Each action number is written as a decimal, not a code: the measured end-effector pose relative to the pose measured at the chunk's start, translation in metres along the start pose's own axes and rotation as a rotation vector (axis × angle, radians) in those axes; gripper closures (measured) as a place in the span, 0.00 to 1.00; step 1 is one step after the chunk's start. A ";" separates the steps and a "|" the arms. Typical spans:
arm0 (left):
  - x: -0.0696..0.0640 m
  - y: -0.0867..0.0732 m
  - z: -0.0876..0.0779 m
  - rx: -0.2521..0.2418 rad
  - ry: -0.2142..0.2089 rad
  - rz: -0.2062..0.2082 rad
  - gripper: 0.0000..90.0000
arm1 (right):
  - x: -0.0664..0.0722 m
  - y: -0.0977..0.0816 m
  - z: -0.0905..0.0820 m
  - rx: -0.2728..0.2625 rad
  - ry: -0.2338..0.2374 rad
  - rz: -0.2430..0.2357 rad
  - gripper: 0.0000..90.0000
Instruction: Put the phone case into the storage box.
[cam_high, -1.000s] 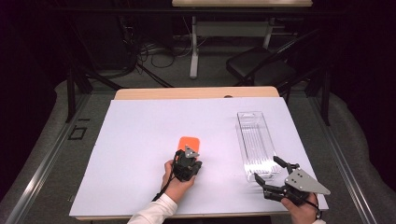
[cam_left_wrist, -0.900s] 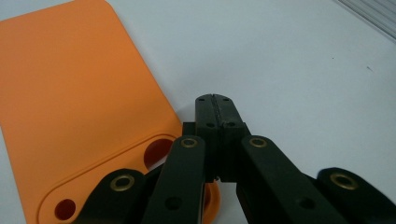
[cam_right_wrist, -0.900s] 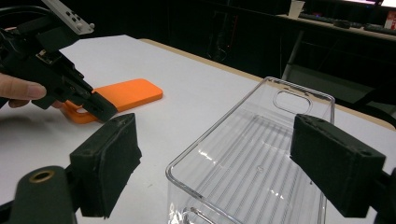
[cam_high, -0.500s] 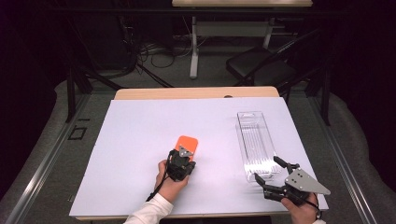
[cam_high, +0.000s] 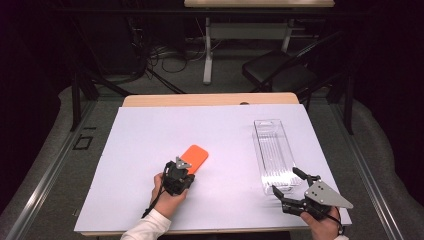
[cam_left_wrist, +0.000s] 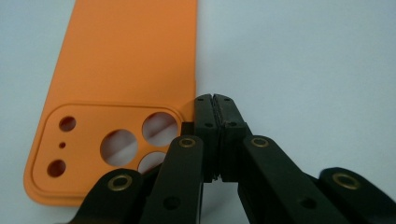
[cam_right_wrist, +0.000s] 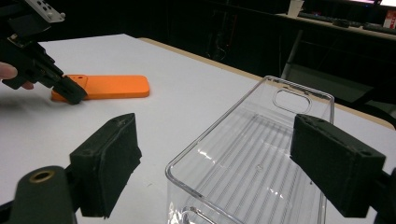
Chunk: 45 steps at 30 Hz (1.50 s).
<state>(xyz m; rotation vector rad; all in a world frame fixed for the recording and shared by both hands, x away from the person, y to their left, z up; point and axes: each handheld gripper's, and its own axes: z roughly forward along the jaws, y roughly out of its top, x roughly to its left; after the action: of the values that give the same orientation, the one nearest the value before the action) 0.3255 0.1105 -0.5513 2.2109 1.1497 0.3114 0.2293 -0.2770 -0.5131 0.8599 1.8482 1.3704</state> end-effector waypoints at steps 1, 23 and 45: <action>0.000 0.000 0.000 0.000 0.000 0.000 0.99 | 0.000 0.000 0.000 0.000 0.000 0.000 0.16; 0.015 -0.007 -0.010 -0.003 -0.001 -0.023 0.99 | 0.001 0.000 0.001 0.004 0.004 -0.003 0.16; 0.011 -0.002 -0.027 -0.119 -0.058 0.044 0.51 | -0.001 -0.001 0.001 -0.002 -0.001 0.002 0.16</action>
<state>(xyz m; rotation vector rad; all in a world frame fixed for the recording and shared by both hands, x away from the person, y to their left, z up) 0.3184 0.1317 -0.5321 2.1290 1.0265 0.3233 0.2301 -0.2774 -0.5137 0.8613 1.8461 1.3726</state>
